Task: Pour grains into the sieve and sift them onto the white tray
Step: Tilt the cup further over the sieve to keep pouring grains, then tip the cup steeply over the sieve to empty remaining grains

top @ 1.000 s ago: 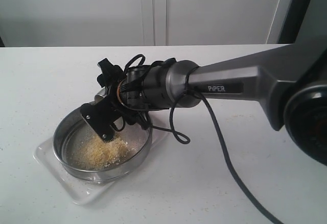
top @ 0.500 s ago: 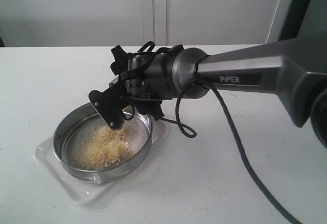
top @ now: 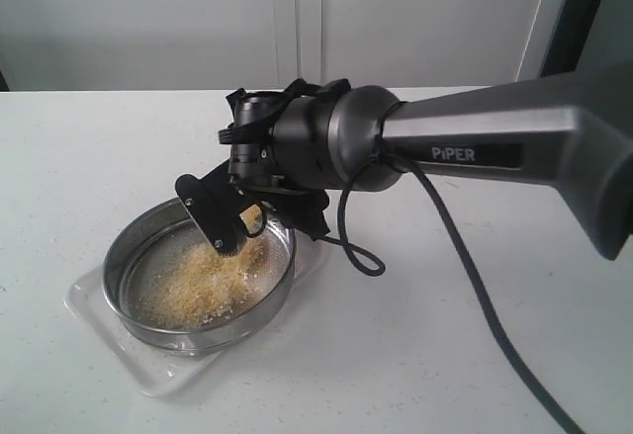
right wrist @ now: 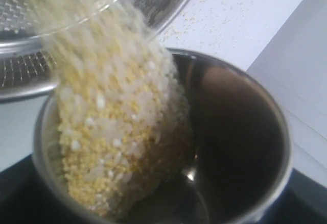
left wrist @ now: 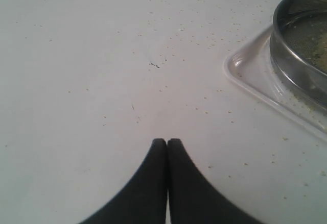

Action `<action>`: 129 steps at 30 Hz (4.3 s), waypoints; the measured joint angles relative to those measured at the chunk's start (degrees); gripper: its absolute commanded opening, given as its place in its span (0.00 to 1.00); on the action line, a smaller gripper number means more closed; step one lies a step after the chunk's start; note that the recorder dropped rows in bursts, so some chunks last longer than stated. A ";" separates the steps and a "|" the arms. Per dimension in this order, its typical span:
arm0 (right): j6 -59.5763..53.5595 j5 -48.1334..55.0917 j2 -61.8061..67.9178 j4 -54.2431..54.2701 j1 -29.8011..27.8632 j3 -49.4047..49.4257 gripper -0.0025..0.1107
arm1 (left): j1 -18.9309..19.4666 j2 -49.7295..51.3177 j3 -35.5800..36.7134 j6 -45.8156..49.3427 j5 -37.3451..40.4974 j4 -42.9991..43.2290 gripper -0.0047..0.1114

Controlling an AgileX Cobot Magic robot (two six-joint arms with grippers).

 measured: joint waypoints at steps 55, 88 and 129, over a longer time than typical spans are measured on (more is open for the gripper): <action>-12.69 -16.64 -1.36 5.39 1.76 0.00 0.02 | 0.00 0.00 0.00 0.00 0.00 0.00 0.04; -14.78 -12.99 -1.36 5.26 1.76 0.00 0.02 | 0.00 0.00 0.00 0.00 0.00 0.00 0.04; -24.27 -16.09 2.08 -13.36 1.76 0.00 0.02 | 0.00 0.00 0.00 0.00 0.00 0.00 0.04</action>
